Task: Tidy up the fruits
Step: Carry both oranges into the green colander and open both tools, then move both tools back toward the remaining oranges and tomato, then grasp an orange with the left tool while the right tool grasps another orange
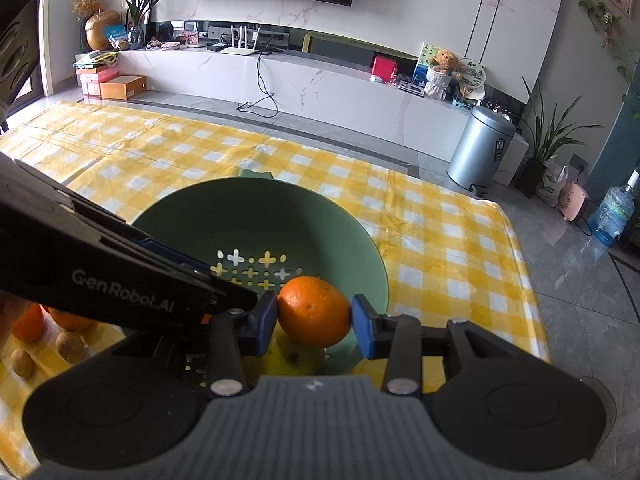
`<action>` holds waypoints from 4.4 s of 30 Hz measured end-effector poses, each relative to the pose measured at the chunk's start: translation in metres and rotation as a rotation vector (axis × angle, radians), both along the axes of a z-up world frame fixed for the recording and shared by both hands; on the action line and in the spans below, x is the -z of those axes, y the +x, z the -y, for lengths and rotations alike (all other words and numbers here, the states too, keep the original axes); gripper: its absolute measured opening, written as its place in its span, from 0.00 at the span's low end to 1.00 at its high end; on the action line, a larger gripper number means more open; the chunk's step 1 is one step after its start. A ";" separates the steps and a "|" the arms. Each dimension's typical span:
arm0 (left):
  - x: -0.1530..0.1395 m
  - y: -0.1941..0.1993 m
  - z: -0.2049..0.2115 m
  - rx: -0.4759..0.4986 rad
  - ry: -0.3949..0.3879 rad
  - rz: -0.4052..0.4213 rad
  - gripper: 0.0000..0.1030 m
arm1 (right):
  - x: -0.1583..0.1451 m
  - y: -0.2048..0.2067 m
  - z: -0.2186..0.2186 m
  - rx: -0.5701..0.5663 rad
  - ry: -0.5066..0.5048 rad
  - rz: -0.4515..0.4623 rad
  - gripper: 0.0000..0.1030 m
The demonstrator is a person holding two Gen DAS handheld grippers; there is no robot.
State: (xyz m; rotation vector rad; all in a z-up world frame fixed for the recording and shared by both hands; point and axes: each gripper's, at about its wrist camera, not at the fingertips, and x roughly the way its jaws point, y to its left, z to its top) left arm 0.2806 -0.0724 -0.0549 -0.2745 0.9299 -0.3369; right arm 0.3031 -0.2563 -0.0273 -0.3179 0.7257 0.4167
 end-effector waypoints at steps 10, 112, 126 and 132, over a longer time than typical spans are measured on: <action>-0.001 -0.001 -0.004 -0.017 0.002 -0.010 0.58 | 0.006 0.009 0.002 0.022 0.005 -0.042 0.38; 0.039 -0.144 -0.111 -0.065 0.288 0.074 0.46 | 0.054 -0.119 -0.087 0.072 0.446 -0.136 0.47; 0.013 -0.148 -0.139 -0.219 0.227 0.143 0.46 | 0.057 -0.103 -0.104 0.033 0.456 -0.100 0.47; 0.015 -0.144 -0.142 -0.237 0.220 0.133 0.46 | 0.068 -0.091 -0.113 0.031 0.437 -0.130 0.48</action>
